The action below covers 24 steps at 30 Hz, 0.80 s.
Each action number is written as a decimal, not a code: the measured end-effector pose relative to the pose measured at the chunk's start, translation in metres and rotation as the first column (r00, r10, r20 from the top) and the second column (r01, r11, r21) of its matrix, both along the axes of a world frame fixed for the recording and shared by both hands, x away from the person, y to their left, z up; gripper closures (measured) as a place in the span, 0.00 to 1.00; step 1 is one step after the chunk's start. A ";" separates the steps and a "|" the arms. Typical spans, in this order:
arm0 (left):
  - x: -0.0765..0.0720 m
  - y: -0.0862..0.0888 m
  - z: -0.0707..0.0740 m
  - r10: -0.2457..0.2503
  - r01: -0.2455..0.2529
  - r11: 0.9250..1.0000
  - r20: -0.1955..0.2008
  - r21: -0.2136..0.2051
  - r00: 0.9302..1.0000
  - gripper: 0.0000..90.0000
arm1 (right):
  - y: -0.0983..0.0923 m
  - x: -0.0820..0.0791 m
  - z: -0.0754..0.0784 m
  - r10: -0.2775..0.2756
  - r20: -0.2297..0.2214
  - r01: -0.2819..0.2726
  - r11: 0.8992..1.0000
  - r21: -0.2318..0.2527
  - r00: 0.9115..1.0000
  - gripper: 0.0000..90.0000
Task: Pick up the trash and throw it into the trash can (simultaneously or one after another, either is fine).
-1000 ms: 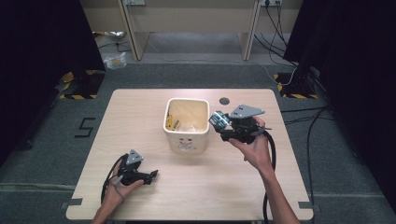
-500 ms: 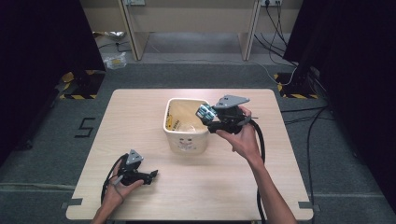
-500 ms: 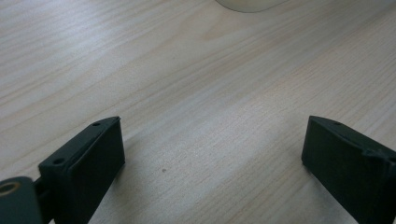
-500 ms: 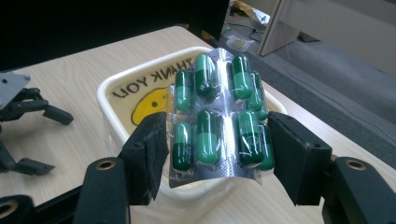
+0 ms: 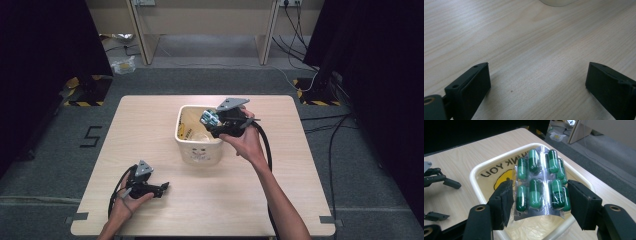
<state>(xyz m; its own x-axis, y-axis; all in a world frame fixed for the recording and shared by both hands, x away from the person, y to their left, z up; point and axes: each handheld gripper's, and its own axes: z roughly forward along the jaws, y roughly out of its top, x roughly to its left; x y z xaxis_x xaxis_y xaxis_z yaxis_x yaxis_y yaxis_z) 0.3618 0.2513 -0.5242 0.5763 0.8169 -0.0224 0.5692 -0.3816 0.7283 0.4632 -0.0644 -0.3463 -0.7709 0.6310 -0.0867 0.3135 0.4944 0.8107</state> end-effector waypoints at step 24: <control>0.000 0.000 0.000 0.002 -0.002 1.000 0.000 -0.002 1.000 0.05 | 0.028 0.032 -0.026 -0.003 -0.101 -0.003 0.998 -0.056 0.995 0.41</control>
<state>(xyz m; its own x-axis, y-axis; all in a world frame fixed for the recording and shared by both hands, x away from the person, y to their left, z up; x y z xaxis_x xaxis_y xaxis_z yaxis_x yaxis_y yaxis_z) 0.3618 0.2512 -0.5242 0.5751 0.8178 -0.0240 0.5695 -0.3791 0.7294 0.4951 -0.0362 -0.3720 -0.7774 0.6275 -0.0440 0.3921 0.5382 0.7461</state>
